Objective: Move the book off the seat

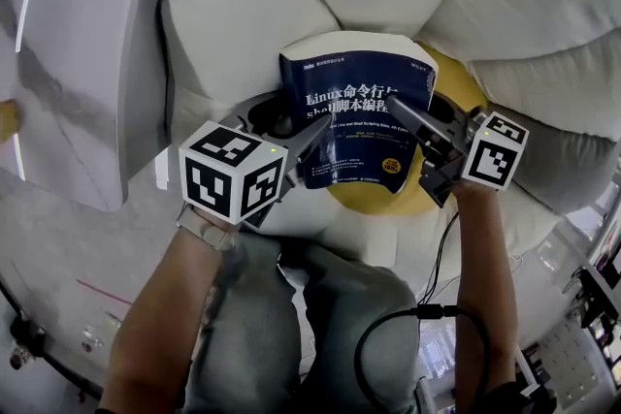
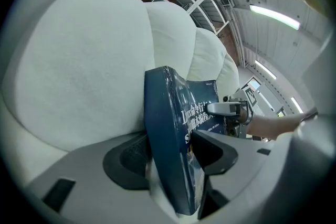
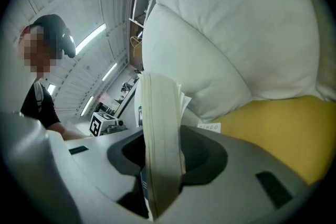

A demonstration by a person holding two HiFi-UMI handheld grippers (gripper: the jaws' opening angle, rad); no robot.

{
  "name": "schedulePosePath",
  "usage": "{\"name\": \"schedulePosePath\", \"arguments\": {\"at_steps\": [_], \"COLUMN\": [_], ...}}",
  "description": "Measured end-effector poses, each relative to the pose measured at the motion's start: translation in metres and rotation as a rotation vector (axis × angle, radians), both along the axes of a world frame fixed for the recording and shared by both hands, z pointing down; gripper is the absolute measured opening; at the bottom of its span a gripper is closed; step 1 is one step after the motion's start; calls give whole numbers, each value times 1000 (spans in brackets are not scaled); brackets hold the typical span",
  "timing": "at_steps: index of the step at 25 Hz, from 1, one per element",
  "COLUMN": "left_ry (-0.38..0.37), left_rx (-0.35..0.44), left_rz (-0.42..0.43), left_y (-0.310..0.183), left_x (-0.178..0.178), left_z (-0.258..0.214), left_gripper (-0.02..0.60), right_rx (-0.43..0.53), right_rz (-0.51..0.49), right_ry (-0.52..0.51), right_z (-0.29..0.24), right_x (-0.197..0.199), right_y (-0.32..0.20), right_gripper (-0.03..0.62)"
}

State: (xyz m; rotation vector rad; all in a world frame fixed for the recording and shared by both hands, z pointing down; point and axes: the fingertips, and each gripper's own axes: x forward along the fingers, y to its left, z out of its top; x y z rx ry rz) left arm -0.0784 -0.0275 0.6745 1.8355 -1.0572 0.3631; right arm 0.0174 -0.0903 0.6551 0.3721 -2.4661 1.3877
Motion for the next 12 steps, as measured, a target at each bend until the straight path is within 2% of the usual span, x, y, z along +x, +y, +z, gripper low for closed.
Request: {"name": "schedulePosePath", "arguments": {"at_steps": [6,9,12], "left_ry": [53,44,24], "left_rx": [-8,6,11], "left_rz": [-6,15,47], "left_y": [0,2,-5], "left_x": [-4,-2,-6], "left_z": [-21,-28,-21], "left_gripper": [249,248,247], "right_rx": [27,37,3], "right_rz": [24,42,56], "right_ry": [-21,-28,-37], "right_z": [-30,-39,-28], "right_x": [0,2,1], "right_y": [8,13,11], "right_gripper": [161,161,162]}}
